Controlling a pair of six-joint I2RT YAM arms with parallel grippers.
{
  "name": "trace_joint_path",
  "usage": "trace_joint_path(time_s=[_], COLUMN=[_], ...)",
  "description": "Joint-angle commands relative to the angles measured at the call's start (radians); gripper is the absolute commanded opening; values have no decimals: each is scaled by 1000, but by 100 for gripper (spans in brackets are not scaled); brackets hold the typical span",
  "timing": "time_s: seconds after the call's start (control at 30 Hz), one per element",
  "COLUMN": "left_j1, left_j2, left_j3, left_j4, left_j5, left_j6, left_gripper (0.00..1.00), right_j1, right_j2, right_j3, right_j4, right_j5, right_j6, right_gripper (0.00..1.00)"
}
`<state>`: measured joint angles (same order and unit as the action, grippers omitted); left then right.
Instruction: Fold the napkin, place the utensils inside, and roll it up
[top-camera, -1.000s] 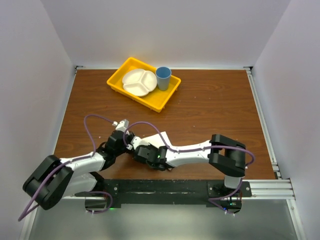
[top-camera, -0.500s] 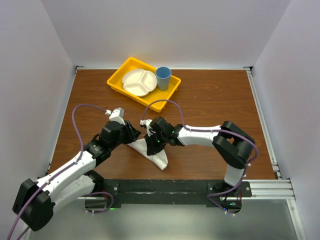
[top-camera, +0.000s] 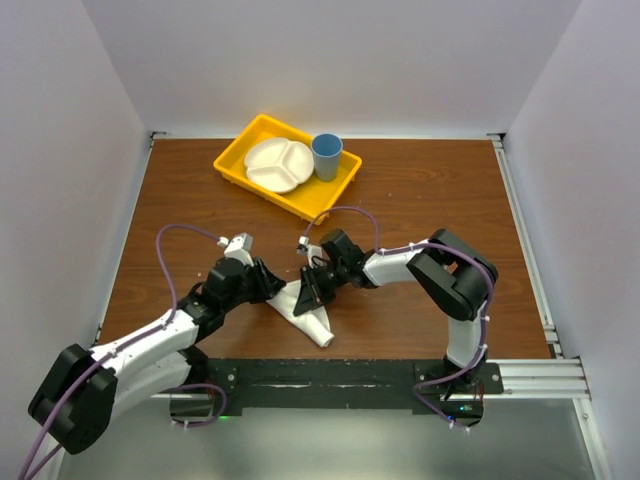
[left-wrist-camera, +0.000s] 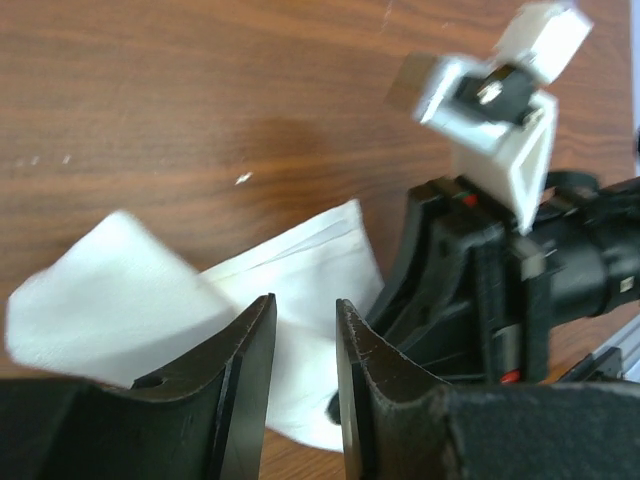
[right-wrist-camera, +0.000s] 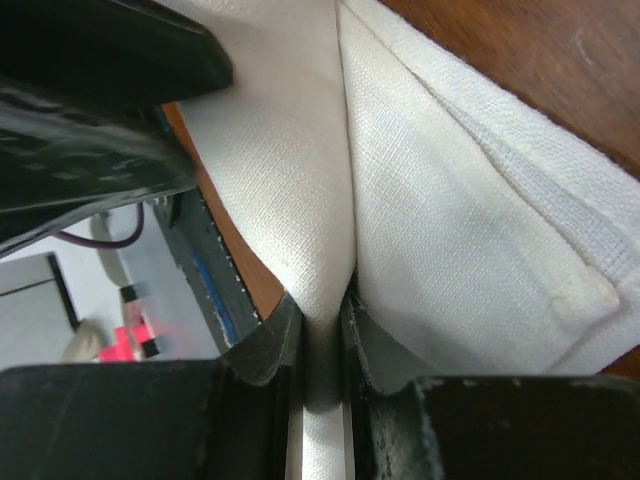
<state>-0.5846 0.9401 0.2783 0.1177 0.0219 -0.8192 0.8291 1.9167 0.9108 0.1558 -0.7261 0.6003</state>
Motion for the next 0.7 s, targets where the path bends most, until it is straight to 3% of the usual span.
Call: trace_joint_path(time_s=[0.0,0.33,0.43,0.47,0.67], left_j1=[14,89,94,94,94], left_j2=[-9,111,155,169,232], left_j3=[-86,-171,-157,-156,-165], left_j4=[196,270,280,284,339], left_j5=[-1,-73,-56,-44,16], left_j6=[-23,21,51,57,42], left_gripper=[35,35,34,34,30], right_j1=[-7,-10,-5,-2,83], right_j2=[45,16,-13,-25,-136], right_j3=[-61,-90,-69,-60,115], right_j4=[5,-1,-76,-106,-442], right_j5=[-16,-6,36,56,333], right_j6=[50,24,-45,-69,-252], right_gripper=[0,3,13,21,45])
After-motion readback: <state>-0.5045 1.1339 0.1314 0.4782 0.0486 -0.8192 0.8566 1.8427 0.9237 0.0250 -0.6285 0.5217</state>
